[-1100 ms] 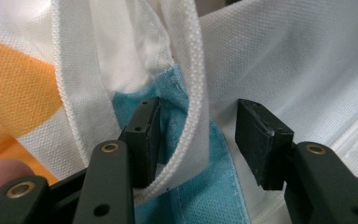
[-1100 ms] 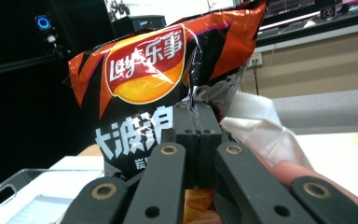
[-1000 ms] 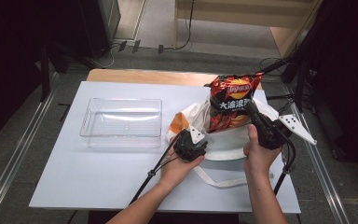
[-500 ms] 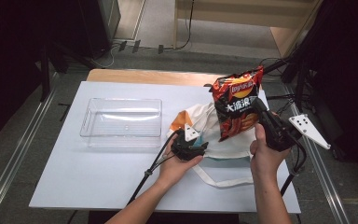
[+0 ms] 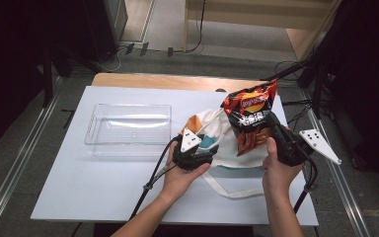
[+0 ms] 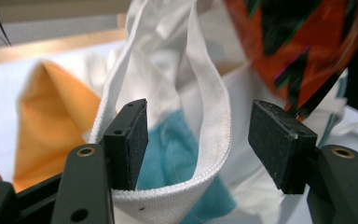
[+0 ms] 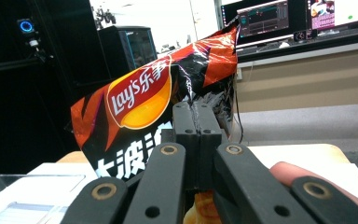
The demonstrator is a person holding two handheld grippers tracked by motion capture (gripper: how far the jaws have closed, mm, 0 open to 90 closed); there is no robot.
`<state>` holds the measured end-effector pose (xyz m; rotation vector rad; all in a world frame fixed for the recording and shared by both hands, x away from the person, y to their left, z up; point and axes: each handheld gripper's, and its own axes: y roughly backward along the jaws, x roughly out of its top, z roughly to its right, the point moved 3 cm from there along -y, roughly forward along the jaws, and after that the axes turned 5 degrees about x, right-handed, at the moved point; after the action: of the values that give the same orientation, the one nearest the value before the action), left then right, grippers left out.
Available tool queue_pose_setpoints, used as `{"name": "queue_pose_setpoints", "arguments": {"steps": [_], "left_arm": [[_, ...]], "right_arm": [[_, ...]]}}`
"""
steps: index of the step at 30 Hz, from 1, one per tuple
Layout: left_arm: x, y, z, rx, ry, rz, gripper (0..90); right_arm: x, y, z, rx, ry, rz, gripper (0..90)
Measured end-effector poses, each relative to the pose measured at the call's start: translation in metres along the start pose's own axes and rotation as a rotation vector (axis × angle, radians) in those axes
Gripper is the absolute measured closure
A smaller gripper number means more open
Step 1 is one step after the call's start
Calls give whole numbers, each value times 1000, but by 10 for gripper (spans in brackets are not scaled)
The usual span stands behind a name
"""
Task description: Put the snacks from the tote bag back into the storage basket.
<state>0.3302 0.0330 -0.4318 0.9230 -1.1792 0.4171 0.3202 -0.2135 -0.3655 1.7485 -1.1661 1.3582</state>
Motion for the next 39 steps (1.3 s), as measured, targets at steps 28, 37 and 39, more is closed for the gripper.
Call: {"name": "queue_pose_setpoints", "arguments": {"steps": [28,37,39], "left_arm": [[75,15,11,-32,-15,131,339],[84,10,11,-38,49,134,507],[84,10,7,-39,73,127,600]], "right_arm": [[-1,15,-17,20,8,8,900],[-11,14,-27,39,20,-22,900],[-13,15,-29,40,25,-25,900]]}}
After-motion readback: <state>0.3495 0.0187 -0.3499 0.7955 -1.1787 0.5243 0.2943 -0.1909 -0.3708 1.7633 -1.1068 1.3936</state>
